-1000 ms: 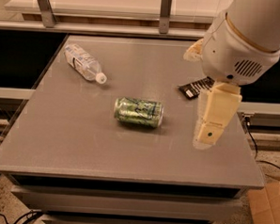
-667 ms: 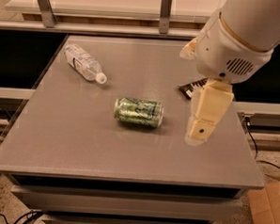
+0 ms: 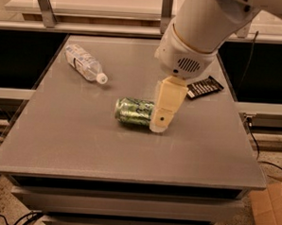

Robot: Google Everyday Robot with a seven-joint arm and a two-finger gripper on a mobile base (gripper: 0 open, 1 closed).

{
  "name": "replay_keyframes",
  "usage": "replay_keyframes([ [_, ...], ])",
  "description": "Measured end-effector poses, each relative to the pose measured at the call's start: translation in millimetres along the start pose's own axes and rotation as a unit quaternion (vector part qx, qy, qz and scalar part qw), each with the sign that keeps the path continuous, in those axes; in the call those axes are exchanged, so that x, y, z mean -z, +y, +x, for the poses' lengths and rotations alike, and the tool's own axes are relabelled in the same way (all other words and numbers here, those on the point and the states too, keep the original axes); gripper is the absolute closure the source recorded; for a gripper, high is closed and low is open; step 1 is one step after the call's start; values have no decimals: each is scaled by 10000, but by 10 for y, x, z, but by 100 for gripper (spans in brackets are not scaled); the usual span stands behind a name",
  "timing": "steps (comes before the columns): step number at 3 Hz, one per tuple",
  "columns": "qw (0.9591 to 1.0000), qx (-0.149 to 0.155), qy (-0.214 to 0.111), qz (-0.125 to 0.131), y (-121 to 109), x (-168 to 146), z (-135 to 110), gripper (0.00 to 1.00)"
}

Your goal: Place green can upright

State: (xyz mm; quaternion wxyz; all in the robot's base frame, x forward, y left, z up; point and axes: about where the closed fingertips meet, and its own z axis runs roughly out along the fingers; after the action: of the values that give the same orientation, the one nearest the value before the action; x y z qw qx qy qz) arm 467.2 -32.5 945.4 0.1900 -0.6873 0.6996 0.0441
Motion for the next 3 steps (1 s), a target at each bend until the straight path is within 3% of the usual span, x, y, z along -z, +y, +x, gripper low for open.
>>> replay_keyframes([
  [1,10000,86,20,-27,8,-13,-67,0],
  [3,9974,534,432,-224,26,-352,-446,0],
])
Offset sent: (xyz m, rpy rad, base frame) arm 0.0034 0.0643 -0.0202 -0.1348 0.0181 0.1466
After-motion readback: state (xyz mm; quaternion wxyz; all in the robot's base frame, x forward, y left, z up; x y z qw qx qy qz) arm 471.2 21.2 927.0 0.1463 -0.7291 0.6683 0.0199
